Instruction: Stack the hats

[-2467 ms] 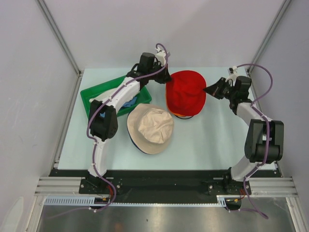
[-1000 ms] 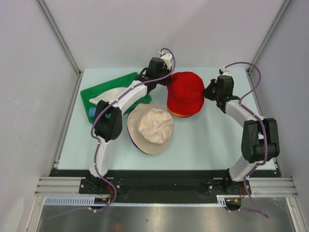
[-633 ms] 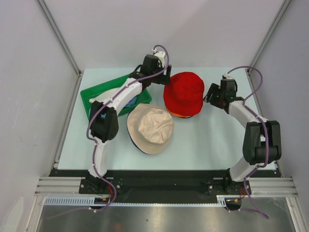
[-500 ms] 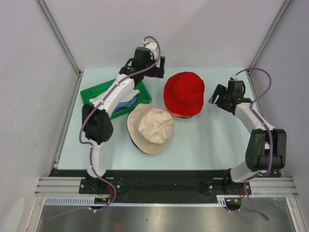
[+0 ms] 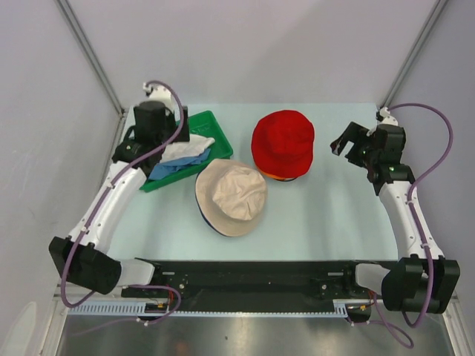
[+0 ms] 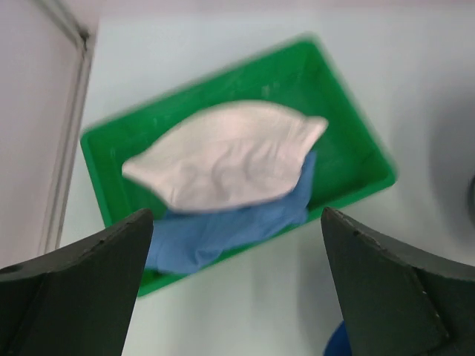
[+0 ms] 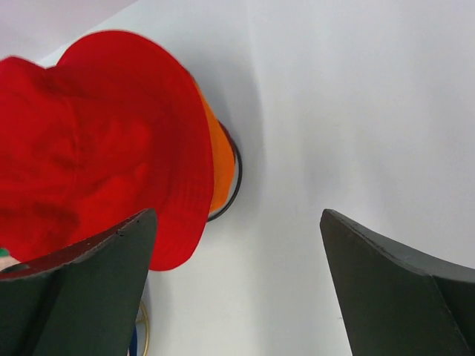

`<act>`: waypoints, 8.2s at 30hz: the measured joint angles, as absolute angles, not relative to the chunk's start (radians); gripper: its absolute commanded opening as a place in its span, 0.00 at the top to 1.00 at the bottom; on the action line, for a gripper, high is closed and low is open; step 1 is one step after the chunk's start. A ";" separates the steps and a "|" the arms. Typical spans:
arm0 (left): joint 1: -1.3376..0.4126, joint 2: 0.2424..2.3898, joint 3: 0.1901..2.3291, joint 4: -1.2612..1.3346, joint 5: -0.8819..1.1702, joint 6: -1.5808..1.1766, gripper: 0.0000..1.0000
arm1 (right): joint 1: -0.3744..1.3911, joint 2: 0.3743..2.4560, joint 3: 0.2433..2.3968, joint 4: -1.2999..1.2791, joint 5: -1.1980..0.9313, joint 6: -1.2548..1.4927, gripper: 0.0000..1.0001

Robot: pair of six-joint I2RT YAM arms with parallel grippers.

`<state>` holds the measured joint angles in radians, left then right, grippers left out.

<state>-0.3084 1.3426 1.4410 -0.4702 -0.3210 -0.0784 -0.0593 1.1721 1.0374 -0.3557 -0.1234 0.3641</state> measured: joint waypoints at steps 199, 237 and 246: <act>-0.200 0.992 0.778 -0.111 0.667 -0.550 0.38 | 0.580 1.038 0.471 0.229 -0.312 0.830 1.00; -0.187 1.023 0.735 -0.069 0.862 -0.568 1.00 | 0.602 0.995 0.483 0.137 -0.252 0.795 0.90; -0.162 0.965 0.767 -0.093 0.838 -0.576 1.00 | 0.620 0.912 0.493 0.065 -0.242 0.751 0.43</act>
<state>-0.1623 0.9646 0.7670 -0.0929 0.8379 -0.5758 0.6201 0.9115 0.4927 0.0650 -0.2420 0.7513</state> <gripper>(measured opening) 0.010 0.514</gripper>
